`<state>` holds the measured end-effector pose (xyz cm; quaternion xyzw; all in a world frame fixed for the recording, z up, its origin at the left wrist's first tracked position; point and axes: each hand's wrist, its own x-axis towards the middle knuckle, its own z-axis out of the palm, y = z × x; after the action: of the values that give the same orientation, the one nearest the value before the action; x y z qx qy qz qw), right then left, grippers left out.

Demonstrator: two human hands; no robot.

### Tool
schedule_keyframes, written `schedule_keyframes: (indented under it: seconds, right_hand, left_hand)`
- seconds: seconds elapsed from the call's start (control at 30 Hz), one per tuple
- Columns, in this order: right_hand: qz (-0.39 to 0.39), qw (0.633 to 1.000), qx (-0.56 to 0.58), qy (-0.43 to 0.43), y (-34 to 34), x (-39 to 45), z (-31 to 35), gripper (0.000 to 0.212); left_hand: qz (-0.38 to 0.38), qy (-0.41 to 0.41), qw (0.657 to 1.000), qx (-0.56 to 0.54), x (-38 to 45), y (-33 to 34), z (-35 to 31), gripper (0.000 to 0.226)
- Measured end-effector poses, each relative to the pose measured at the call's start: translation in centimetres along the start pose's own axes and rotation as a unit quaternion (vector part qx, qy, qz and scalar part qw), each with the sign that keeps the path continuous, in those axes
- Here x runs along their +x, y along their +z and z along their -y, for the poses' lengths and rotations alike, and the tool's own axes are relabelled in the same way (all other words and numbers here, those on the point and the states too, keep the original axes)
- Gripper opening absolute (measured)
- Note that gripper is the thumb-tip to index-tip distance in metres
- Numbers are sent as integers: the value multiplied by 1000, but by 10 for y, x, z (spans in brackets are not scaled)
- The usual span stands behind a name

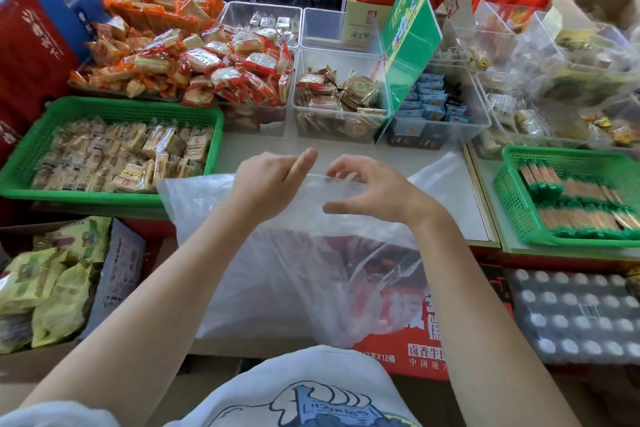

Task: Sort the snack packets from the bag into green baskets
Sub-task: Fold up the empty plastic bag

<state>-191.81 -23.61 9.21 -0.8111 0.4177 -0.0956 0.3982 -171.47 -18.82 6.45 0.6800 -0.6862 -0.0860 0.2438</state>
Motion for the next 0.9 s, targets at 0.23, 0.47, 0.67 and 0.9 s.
schedule_keyframes:
  seconds: [0.23,0.47,0.67,0.9]
  right_hand:
    - [-70,994,37,-76,8,10,12,21]
    - [4,999,48,-26,23,9,13,27]
    - [92,993,-1,77,21,4,4,19]
    - [58,994,3,93,19,7,4,21]
  left_hand:
    - [-102,60,992,46,13,-7,-4,58]
    - [-100,73,992,22,4,6,1,55]
    - [-164,30,986,22,4,-2,18,58]
    - [18,28,995,98,13,-6,24,88]
